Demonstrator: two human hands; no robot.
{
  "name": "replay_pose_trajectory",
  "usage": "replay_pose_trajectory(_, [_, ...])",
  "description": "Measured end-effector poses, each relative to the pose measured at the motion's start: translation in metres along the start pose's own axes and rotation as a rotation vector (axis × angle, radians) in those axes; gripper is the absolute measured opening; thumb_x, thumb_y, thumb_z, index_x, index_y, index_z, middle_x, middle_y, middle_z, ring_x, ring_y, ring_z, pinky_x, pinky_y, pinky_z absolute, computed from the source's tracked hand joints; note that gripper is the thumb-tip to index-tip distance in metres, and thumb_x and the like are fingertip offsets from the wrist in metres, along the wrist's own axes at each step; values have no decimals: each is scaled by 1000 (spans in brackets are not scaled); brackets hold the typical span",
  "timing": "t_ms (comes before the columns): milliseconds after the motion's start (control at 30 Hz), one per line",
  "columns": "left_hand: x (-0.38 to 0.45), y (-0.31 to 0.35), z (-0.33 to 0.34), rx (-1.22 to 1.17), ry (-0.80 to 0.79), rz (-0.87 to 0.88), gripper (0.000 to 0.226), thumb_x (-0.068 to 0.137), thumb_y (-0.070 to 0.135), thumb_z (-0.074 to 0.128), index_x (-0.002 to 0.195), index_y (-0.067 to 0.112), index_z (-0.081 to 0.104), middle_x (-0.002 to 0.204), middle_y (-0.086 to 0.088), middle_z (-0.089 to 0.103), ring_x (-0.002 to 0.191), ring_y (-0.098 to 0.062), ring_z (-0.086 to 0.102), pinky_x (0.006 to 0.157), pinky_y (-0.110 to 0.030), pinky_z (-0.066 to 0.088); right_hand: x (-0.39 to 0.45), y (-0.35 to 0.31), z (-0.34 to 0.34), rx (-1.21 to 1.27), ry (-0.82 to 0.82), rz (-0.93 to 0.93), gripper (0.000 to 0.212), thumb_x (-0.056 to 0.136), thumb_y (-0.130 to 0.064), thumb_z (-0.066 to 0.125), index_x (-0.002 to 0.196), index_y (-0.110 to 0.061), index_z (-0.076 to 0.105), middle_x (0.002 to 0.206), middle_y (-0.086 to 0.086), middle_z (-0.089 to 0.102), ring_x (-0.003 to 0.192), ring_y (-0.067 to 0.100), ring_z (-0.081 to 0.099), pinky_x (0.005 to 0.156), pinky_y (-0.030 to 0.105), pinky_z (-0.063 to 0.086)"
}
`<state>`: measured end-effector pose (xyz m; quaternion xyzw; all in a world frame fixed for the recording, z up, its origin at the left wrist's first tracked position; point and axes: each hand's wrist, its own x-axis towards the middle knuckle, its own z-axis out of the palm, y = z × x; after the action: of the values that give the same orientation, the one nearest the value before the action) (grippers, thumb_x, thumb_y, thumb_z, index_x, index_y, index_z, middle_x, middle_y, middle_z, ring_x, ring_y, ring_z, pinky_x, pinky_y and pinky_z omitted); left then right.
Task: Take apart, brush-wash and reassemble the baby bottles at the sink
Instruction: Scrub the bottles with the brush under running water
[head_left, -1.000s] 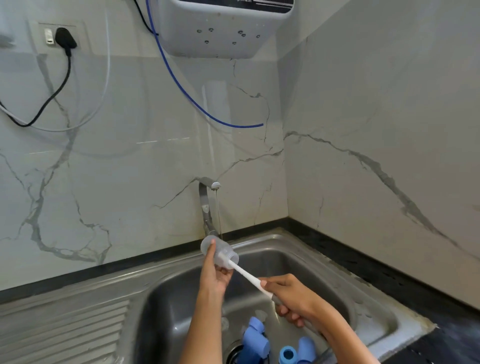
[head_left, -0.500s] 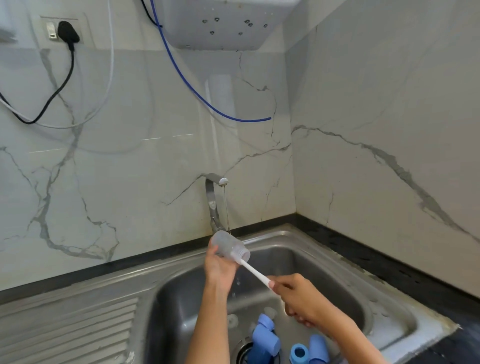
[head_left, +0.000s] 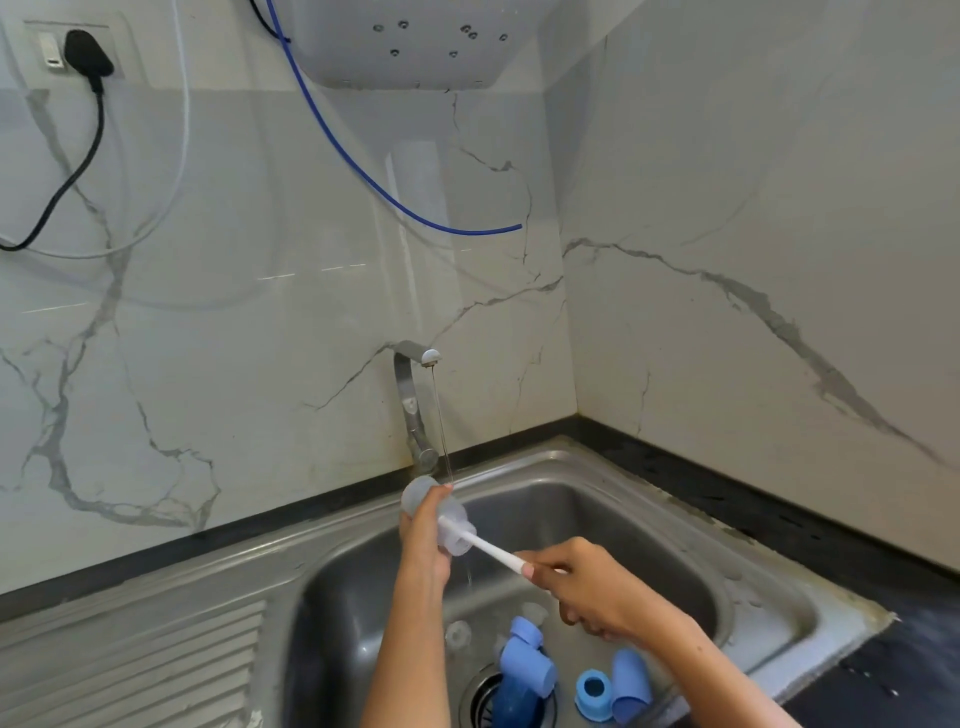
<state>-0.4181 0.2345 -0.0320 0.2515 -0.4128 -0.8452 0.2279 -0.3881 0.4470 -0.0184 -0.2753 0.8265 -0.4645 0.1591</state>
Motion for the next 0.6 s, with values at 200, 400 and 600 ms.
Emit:
replay_pose_trajectory(200, [3, 0, 3, -318, -123, 30, 31, 89, 34, 63, 108, 12, 52, 86, -9, 55, 69, -16, 58, 52, -25, 53, -1, -2, -2, 118, -96, 120, 23, 99, -41, 47, 117, -40, 61, 56, -4, 42, 39, 5, 29, 39, 18, 28])
replay_pose_trajectory(400, [-3, -1, 0, -361, -197, -13, 23, 95, 21, 38, 105, 4, 49, 88, -17, 50, 76, -27, 51, 70, -39, 42, 2, 4, 2, -480, 238, -43, 36, 102, -43, 39, 137, -45, 47, 87, -8, 60, 70, 10, 55, 65, 25, 45])
replay_pose_trajectory(600, [2, 5, -5, -222, -58, 118, 43, 93, 11, 56, 134, 10, 42, 127, -23, 49, 100, -36, 57, 74, -55, 53, -2, 5, -10, -495, 215, -151, 37, 100, -40, 44, 137, -41, 49, 89, -8, 65, 63, 8, 54, 65, 25, 49])
